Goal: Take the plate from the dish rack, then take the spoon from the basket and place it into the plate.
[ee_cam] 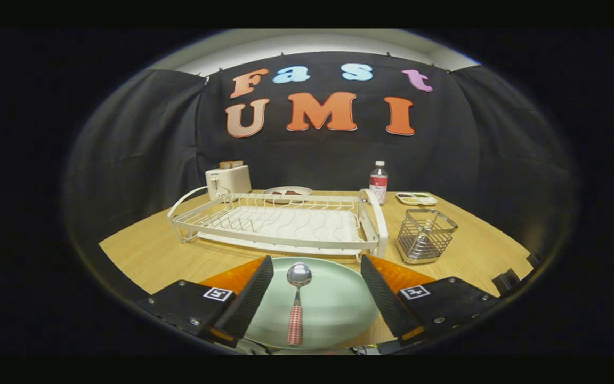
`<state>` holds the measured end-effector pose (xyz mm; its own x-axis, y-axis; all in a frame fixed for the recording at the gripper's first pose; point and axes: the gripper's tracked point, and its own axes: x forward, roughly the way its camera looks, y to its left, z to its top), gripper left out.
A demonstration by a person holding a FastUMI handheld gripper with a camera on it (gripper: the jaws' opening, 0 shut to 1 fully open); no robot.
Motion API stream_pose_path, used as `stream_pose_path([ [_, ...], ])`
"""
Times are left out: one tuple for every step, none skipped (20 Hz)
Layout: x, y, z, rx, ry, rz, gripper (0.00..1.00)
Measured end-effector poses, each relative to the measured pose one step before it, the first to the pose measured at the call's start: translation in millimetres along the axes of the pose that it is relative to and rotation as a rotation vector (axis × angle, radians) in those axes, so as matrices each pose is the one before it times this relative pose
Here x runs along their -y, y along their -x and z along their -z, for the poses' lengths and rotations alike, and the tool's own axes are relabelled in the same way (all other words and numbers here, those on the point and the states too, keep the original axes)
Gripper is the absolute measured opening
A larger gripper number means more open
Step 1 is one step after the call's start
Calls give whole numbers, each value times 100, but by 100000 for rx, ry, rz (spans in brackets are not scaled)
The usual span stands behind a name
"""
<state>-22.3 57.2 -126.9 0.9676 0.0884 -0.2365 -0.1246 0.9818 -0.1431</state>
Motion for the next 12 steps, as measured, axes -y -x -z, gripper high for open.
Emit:
stream_pose_path([
  [450,-68,-306,494,-299,678,98],
  [366,-105,-386,575,-112,491,98],
  [487,-31,-415,421,-1,601,98],
  [432,-80,-421,364,96,491,98],
  [507,13,-588,511,125,391,98],
  [542,-53,-696,803,135,503,98],
  [639,-48,-700,876,32,750,98],
  [652,8,-747,1049,-29,734,98],
  [602,78,-775,1115,-217,760,98],
  [543,3,-677,669,-153,557,98],
  [489,88,-613,663,-65,387,98],
  [437,100,-583,691,90,253,98],
])
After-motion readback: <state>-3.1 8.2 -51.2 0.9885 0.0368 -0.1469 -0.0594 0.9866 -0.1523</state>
